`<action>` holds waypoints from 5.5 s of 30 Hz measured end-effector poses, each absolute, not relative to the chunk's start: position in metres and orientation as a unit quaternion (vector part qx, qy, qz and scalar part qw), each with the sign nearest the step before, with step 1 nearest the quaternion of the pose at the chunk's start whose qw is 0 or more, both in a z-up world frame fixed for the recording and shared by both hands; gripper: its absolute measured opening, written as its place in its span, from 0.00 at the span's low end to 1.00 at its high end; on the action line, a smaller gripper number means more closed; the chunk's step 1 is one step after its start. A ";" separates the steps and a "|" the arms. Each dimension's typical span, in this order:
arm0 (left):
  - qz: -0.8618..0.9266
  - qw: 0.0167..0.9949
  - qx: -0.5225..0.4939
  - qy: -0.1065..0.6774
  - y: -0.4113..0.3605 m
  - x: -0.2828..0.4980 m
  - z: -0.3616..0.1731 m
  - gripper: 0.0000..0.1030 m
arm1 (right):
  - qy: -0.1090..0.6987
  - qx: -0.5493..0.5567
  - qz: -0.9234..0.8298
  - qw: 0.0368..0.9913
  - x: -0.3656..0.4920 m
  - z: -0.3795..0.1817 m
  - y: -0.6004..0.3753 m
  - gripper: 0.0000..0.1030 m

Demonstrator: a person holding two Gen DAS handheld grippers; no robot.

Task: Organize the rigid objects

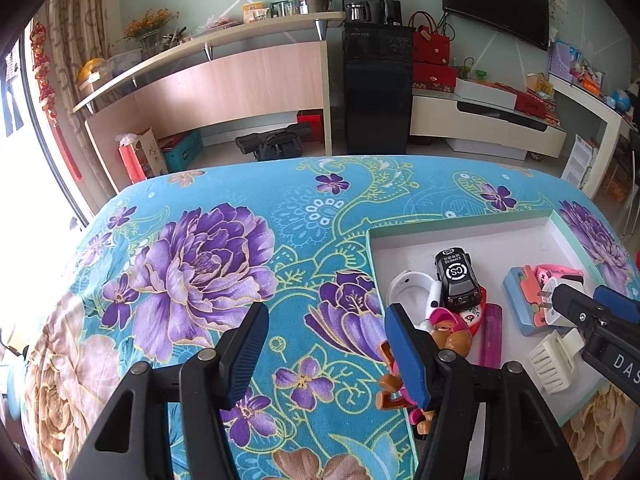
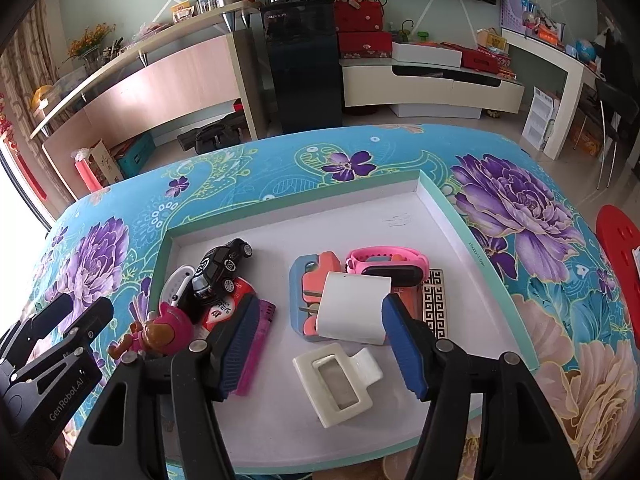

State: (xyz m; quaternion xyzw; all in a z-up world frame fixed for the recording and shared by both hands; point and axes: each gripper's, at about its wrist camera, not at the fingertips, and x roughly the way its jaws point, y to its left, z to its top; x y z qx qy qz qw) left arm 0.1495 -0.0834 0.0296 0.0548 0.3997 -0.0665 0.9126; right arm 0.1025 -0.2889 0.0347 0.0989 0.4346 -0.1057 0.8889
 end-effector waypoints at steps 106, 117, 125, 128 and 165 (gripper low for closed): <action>-0.024 0.896 0.057 0.441 -0.017 0.002 -0.003 1.00 | 0.429 0.077 -0.094 0.895 -0.039 0.013 -0.234 0.81; -0.013 0.910 0.044 0.413 -0.010 -0.006 0.006 1.00 | 0.407 0.075 -0.098 0.905 -0.045 0.020 -0.233 0.81; -0.016 0.918 0.063 0.391 -0.017 -0.014 0.012 1.00 | 0.400 0.068 -0.103 0.908 -0.048 0.022 -0.231 0.81; -0.015 0.917 0.063 0.393 -0.017 -0.013 0.012 1.00 | 0.400 0.062 -0.101 0.909 -0.048 0.022 -0.228 0.81; -0.017 0.921 0.070 0.384 -0.020 -0.017 0.014 1.00 | 0.401 0.034 -0.105 0.910 -0.047 0.023 -0.218 0.81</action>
